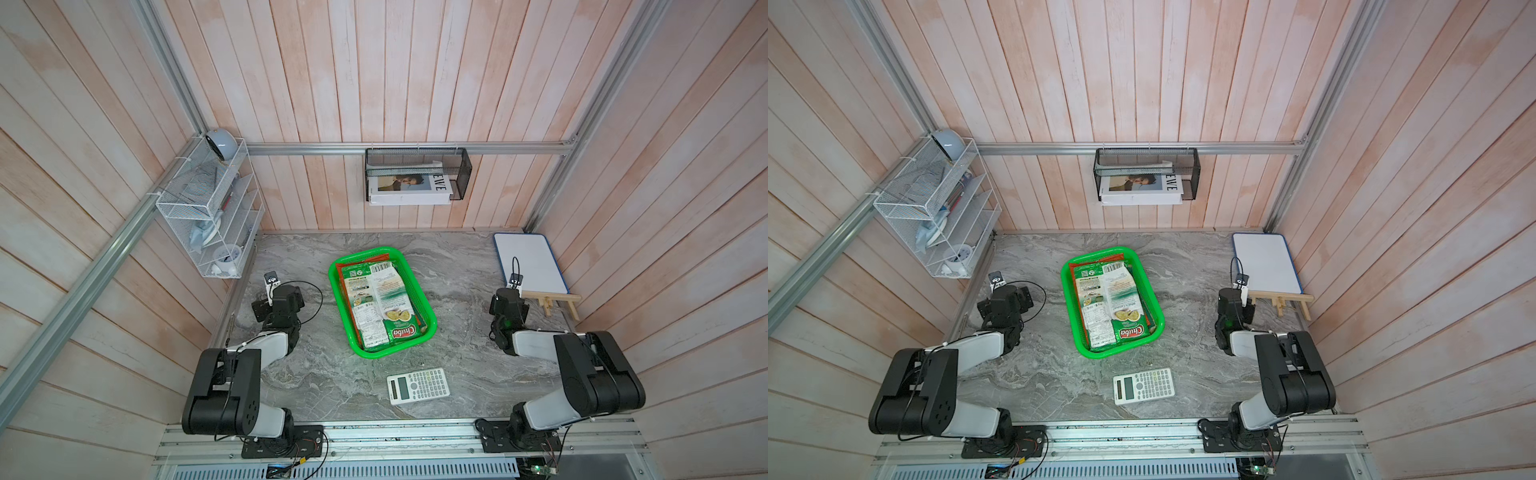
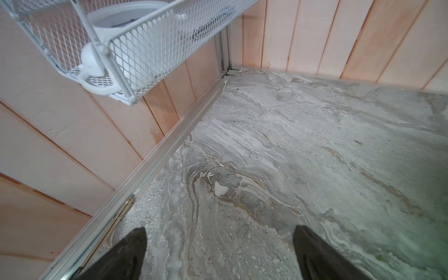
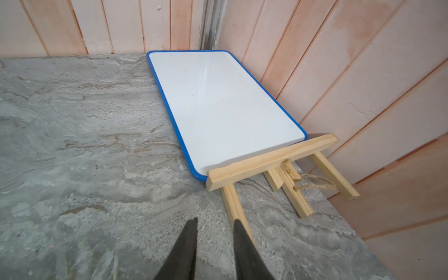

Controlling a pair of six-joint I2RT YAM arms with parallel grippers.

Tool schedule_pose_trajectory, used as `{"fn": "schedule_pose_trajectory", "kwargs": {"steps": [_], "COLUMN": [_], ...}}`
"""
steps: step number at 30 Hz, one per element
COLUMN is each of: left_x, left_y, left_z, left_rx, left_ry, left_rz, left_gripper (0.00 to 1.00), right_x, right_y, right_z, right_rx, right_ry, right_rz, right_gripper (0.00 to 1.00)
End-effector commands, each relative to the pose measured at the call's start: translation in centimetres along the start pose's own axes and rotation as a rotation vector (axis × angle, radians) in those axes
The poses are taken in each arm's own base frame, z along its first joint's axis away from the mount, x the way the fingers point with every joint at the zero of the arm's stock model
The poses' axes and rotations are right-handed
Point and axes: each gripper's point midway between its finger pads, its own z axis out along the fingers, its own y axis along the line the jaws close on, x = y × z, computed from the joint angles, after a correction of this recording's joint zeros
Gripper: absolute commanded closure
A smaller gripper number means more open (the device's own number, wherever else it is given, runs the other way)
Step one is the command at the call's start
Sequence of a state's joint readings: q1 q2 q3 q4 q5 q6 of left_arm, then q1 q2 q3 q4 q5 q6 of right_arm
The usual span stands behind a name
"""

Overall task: Put the potato chips into the basket
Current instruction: Reset both arms

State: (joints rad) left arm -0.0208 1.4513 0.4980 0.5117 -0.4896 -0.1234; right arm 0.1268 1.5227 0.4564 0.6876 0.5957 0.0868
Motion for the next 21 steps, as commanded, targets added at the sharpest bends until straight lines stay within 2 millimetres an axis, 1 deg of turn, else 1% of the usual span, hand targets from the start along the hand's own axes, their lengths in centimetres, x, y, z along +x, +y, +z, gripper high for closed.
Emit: {"fn": "schedule_pose_trajectory", "kwargs": {"steps": [1, 2, 4, 6, 8, 9, 10, 11, 13, 15, 18, 21], "left_x": [-1.2, -0.5, 0.0, 0.0, -0.1, 0.0, 0.1, 0.0, 0.0, 0.0, 0.0, 0.0], "left_y": [-2.3, -2.4, -2.3, -2.4, -1.9, -1.4, -1.3, -1.4, -1.4, -1.4, -1.4, -1.4], "left_z": [-0.5, -0.6, -0.7, -1.2, -0.8, -0.3, -0.3, -0.3, -0.2, -0.3, -0.3, -0.3], "left_rx": [0.159, 0.172, 0.181, 0.191, 0.156, 0.116, 0.105, 0.108, 0.105, 0.106, 0.107, 0.108], "left_ry": [-0.125, -0.138, -0.18, -0.185, -0.191, -0.166, -0.149, -0.152, -0.165, -0.163, -0.165, -0.166], "left_rz": [-0.052, -0.052, -0.063, -0.063, -0.075, -0.086, -0.082, -0.083, -0.083, -0.082, -0.084, -0.084], "left_gripper": [0.0, 0.0, 0.0, 0.0, 0.0, 0.0, 0.0, 0.0, 0.0, 0.0, 0.0, 0.0], "right_x": [-1.5, -1.3, -0.3, -0.3, -0.2, -0.2, -0.4, -0.3, -0.1, -0.1, -0.3, -0.2], "right_y": [1.4, 1.7, 2.3, 2.8, 3.0, 2.7, 2.0, 0.7, 0.6, 0.6, 0.6, 1.2], "right_z": [0.0, -0.1, -0.4, -1.4, -2.0, -1.7, -1.1, -0.2, 0.0, 0.0, -0.2, -0.2], "right_rx": [-0.108, -0.154, -0.235, -0.296, -0.323, -0.303, -0.25, -0.157, -0.133, -0.132, -0.138, -0.158], "right_ry": [-0.059, -0.065, -0.079, -0.155, -0.174, -0.169, -0.156, -0.105, -0.06, -0.063, -0.114, -0.101], "right_rz": [0.02, 0.025, 0.035, 0.04, 0.038, 0.043, 0.066, 0.093, 0.067, 0.072, 0.089, 0.067], "right_gripper": [0.71, 0.72, 0.74, 0.74, 0.73, 0.71, 0.67, 0.53, 0.03, 0.02, 0.02, 0.02]}}
